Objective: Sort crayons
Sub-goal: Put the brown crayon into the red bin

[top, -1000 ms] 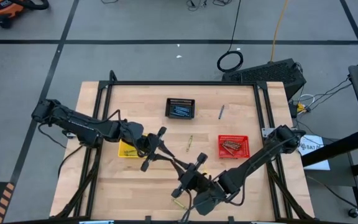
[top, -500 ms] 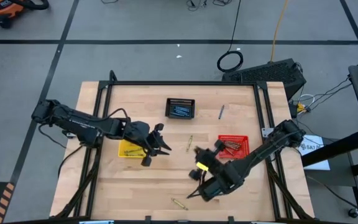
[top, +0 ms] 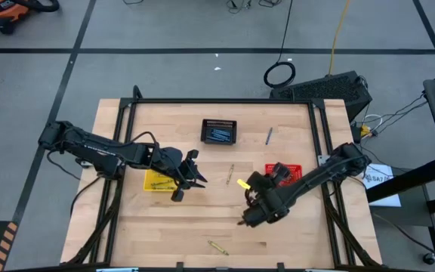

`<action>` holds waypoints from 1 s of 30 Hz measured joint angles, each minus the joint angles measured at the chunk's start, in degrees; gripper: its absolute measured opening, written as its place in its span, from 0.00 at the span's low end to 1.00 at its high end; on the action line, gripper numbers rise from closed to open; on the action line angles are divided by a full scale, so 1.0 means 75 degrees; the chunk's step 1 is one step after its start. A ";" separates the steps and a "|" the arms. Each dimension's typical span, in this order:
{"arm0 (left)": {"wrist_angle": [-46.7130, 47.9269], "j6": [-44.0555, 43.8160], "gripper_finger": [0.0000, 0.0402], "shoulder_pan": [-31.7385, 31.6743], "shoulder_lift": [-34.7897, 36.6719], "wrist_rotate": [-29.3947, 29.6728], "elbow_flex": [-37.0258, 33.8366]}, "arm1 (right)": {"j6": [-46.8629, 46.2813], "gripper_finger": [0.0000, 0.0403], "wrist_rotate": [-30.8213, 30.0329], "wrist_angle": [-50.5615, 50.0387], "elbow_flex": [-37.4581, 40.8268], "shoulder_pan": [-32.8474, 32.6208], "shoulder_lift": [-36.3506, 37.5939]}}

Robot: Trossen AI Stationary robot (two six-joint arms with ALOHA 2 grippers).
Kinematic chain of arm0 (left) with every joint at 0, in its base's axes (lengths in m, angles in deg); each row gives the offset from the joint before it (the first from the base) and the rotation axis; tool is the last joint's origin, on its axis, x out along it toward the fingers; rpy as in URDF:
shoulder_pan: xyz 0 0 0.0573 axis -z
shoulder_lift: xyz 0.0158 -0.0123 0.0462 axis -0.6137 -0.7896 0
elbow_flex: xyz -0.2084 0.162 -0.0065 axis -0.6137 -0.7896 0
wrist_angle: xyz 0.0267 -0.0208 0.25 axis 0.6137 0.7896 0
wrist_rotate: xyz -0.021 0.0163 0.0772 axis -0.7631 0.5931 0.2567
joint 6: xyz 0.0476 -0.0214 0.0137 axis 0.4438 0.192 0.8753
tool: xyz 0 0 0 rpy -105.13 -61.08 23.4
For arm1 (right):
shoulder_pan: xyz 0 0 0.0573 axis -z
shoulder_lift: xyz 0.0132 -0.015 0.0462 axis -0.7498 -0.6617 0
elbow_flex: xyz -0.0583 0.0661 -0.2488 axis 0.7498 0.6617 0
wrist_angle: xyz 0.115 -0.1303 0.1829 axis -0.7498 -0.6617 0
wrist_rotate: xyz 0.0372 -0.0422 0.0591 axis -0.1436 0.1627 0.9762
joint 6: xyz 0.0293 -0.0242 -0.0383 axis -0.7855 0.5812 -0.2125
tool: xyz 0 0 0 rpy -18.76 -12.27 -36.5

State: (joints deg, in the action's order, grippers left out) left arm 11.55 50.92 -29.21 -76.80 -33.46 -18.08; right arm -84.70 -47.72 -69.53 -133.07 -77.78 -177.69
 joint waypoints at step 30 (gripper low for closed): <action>0.0044 -0.0057 0.23 0.0000 0.0000 0.0393 -0.0006 | 0.1845 0.01 0.2423 0.1448 0.3238 0.1058 0.0082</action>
State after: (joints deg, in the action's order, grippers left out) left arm 11.88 50.50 -29.21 -76.80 -30.51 -18.13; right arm -70.86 -29.54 -58.67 -108.79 -69.85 -177.08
